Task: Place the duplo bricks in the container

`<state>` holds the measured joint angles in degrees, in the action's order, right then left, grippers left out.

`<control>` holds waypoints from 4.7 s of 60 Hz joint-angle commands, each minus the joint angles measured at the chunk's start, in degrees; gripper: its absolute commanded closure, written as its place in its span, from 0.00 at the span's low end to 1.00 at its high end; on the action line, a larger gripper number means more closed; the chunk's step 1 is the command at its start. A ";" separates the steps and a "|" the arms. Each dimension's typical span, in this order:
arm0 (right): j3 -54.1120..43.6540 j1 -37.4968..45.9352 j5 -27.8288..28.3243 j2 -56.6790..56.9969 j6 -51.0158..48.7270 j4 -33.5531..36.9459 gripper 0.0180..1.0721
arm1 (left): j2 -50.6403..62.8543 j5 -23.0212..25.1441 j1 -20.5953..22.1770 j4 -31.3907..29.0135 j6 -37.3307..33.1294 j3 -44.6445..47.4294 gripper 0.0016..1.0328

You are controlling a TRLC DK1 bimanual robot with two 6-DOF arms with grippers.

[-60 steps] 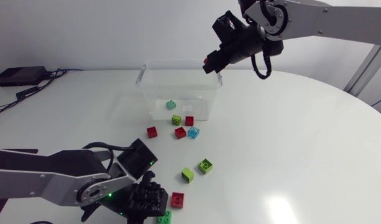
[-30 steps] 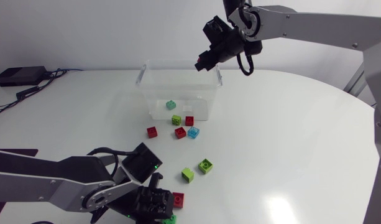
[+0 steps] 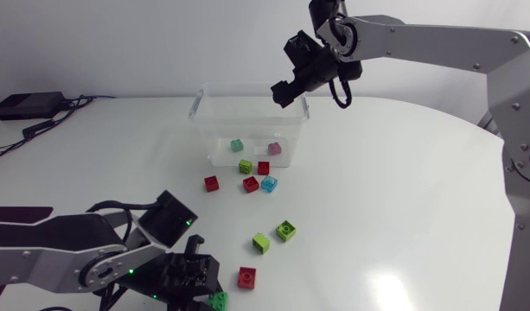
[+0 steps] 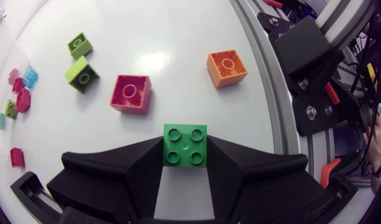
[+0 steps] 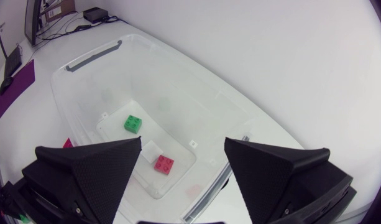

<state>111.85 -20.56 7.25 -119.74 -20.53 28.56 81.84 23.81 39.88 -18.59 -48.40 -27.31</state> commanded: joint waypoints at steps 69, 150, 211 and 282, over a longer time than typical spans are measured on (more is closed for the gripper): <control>-57.10 -13.81 -1.53 36.77 1.90 -1.05 0.05 | 16.95 -0.87 -19.93 8.48 11.31 -49.59 0.79; -59.03 -19.26 -5.75 25.96 6.65 -2.54 0.05 | 32.24 -8.43 -23.53 5.58 16.23 -75.17 0.06; -51.03 -19.26 -7.51 14.10 9.11 -2.72 0.64 | -6.52 -7.11 -15.18 -11.47 5.16 -26.30 0.15; -36.44 -8.97 -8.21 35.90 6.30 11.43 0.67 | 7.72 -5.97 3.01 -1.10 1.82 -9.52 0.25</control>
<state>72.86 -30.15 -0.51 -83.72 -13.13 38.72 87.88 17.37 42.50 -20.97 -45.32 -37.76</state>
